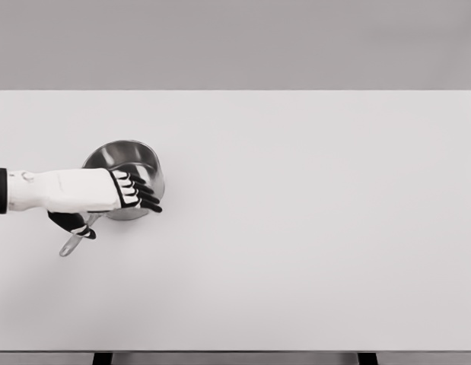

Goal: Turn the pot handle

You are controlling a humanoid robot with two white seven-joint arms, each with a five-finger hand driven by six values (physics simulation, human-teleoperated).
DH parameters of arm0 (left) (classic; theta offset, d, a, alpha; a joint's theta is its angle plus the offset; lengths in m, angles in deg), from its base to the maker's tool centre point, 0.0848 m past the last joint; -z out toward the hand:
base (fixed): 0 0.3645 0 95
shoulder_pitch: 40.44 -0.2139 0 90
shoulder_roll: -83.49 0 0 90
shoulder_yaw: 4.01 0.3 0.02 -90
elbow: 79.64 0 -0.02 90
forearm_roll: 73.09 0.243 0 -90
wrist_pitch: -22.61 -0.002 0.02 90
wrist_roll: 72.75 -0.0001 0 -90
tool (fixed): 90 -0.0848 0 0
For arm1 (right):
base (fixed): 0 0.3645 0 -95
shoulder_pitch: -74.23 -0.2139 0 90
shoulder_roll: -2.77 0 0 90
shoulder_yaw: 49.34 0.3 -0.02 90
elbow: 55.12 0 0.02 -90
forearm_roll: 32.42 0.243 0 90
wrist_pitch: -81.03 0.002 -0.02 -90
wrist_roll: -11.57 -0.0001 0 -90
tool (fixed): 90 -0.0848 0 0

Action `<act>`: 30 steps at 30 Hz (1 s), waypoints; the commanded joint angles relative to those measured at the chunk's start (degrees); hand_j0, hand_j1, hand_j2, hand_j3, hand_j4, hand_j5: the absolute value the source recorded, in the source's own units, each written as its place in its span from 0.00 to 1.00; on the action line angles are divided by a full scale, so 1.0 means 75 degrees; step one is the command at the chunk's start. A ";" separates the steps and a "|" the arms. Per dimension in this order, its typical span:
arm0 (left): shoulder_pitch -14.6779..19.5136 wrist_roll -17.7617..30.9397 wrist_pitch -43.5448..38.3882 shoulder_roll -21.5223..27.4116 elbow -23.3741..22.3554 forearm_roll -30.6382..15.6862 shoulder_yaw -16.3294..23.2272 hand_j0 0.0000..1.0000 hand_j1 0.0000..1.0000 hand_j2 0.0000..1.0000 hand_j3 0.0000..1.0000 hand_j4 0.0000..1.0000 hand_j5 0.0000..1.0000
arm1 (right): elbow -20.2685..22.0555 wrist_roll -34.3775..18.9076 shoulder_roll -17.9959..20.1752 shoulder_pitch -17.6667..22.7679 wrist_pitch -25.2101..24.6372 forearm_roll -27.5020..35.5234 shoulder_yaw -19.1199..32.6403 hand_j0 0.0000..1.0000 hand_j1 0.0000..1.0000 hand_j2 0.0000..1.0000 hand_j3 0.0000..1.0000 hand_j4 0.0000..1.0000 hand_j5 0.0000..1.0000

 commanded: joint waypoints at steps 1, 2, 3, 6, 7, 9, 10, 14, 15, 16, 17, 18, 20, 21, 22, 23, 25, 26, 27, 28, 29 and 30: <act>0.0000 -0.0024 -0.0018 0.0100 0.0014 -0.0441 -0.0009 1.00 1.00 1.00 1.00 1.00 1.00 | -0.0001 -0.0003 0.0001 0.0000 0.0001 0.0001 -0.0002 1.00 1.00 1.00 1.00 1.00 1.00; -0.0012 -0.0024 -0.0018 0.0193 0.0014 -0.0546 -0.0009 1.00 1.00 1.00 1.00 1.00 1.00 | -0.0001 -0.0003 0.0001 0.0000 0.0001 0.0002 -0.0002 1.00 1.00 1.00 1.00 1.00 1.00; -0.0035 -0.0024 -0.0018 0.0217 0.0014 -0.0582 -0.0009 1.00 1.00 1.00 1.00 1.00 1.00 | 0.0011 -0.0003 0.0001 0.0000 0.0001 0.0013 -0.0002 1.00 1.00 1.00 1.00 1.00 1.00; -0.0047 -0.0024 -0.0018 0.0264 0.0014 -0.0593 -0.0009 1.00 1.00 1.00 1.00 1.00 1.00 | -0.0001 -0.0003 0.0001 0.0000 0.0012 0.0002 -0.0002 1.00 1.00 1.00 1.00 1.00 1.00; -0.0070 -0.0024 -0.0018 0.0264 0.0014 -0.0593 -0.0009 1.00 1.00 1.00 1.00 1.00 1.00 | -0.0001 -0.0003 0.0001 0.0000 0.0001 0.0001 -0.0002 1.00 1.00 1.00 1.00 1.00 1.00; -0.0117 0.0011 -0.0018 0.0264 0.0014 -0.0547 -0.0009 1.00 1.00 1.00 1.00 1.00 1.00 | -0.0001 -0.0003 0.0001 0.0000 0.0001 0.0001 -0.0002 1.00 1.00 1.00 1.00 1.00 1.00; -0.0211 0.0058 -0.0018 0.0276 0.0002 -0.0512 -0.0009 1.00 1.00 1.00 1.00 1.00 1.00 | -0.0001 -0.0003 0.0001 0.0000 0.0001 0.0001 -0.0002 1.00 1.00 1.00 1.00 1.00 1.00; -0.0223 0.0082 -0.0018 0.0287 -0.0033 -0.0395 -0.0009 1.00 1.00 1.00 1.00 1.00 1.00 | -0.0001 -0.0003 0.0001 0.0000 0.0001 0.0001 -0.0002 1.00 1.00 1.00 1.00 1.00 1.00; -0.0223 0.0082 -0.0018 0.0287 -0.0080 -0.0324 -0.0009 1.00 1.00 1.00 1.00 1.00 1.00 | -0.0001 -0.0003 0.0001 0.0000 0.0001 0.0002 -0.0002 1.00 1.00 1.00 1.00 1.00 1.00; -0.0223 0.0082 -0.0018 0.0287 -0.0150 -0.0312 -0.0009 1.00 1.00 1.00 1.00 1.00 1.00 | -0.0001 -0.0003 0.0001 0.0000 0.0001 0.0001 -0.0002 1.00 1.00 1.00 1.00 1.00 1.00; -0.0223 0.0082 -0.0018 0.0287 -0.0197 -0.0301 -0.0009 1.00 1.00 1.00 1.00 1.00 1.00 | -0.0001 -0.0003 0.0001 0.0012 0.0001 0.0001 -0.0002 1.00 1.00 1.00 1.00 1.00 1.00; -0.0223 0.0082 -0.0018 0.0334 -0.0302 -0.0289 -0.0009 1.00 1.00 1.00 1.00 1.00 1.00 | -0.0001 -0.0003 0.0001 0.0000 0.0001 0.0001 -0.0002 1.00 1.00 1.00 1.00 1.00 1.00; -0.0223 0.0082 -0.0018 0.0428 -0.0583 -0.0277 -0.0009 1.00 1.00 1.00 1.00 1.00 1.00 | -0.0001 -0.0003 0.0001 0.0000 0.0012 0.0001 -0.0002 1.00 1.00 1.00 1.00 1.00 1.00; -0.0223 0.0082 -0.0018 0.0428 -0.0701 -0.0277 -0.0021 1.00 1.00 1.00 1.00 1.00 1.00 | -0.0001 -0.0003 0.0001 0.0000 0.0001 0.0001 -0.0002 1.00 1.00 1.00 1.00 1.00 1.00; -0.0223 0.0082 -0.0018 0.0428 -0.0771 -0.0277 -0.0021 1.00 1.00 1.00 1.00 1.00 1.00 | -0.0001 -0.0003 0.0001 0.0000 0.0001 0.0001 -0.0002 1.00 1.00 1.00 1.00 1.00 1.00; -0.0211 0.0082 -0.0018 0.0428 -0.0818 -0.0277 -0.0021 1.00 1.00 1.00 1.00 1.00 1.00 | -0.0001 -0.0003 0.0001 0.0000 0.0001 0.0001 -0.0002 1.00 1.00 1.00 1.00 1.00 1.00; -0.0199 0.0082 -0.0018 0.0428 -0.0853 -0.0277 -0.0021 1.00 1.00 1.00 1.00 1.00 1.00 | -0.0001 -0.0003 0.0001 0.0000 0.0001 0.0002 -0.0002 1.00 1.00 1.00 1.00 1.00 1.00; -0.0199 0.0082 -0.0018 0.0428 -0.0912 -0.0277 -0.0021 1.00 1.00 1.00 1.00 1.00 1.00 | -0.0001 -0.0003 0.0001 0.0000 0.0012 0.0001 -0.0002 1.00 1.00 1.00 1.00 1.00 1.00; -0.0188 0.0082 -0.0018 0.0428 -0.0970 -0.0277 -0.0021 1.00 1.00 1.00 1.00 1.00 1.00 | -0.0001 -0.0003 0.0001 0.0000 0.0012 0.0001 -0.0002 1.00 1.00 1.00 1.00 1.00 1.00; -0.0188 0.0082 -0.0018 0.0428 -0.1076 -0.0277 -0.0045 1.00 1.00 1.00 1.00 1.00 1.00 | -0.0001 -0.0003 0.0001 0.0000 0.0012 0.0013 -0.0002 1.00 1.00 1.00 1.00 1.00 1.00; -0.0188 0.0082 -0.0018 0.0428 -0.1157 -0.0277 -0.0103 1.00 1.00 1.00 1.00 1.00 1.00 | -0.0001 -0.0003 0.0001 0.0000 0.0001 0.0013 -0.0002 1.00 1.00 1.00 1.00 1.00 1.00; -0.0188 0.0082 -0.0018 0.0428 -0.1228 -0.0277 -0.0115 1.00 1.00 1.00 1.00 1.00 1.00 | 0.0011 -0.0003 0.0001 0.0000 0.0001 0.0001 -0.0002 1.00 1.00 1.00 1.00 1.00 1.00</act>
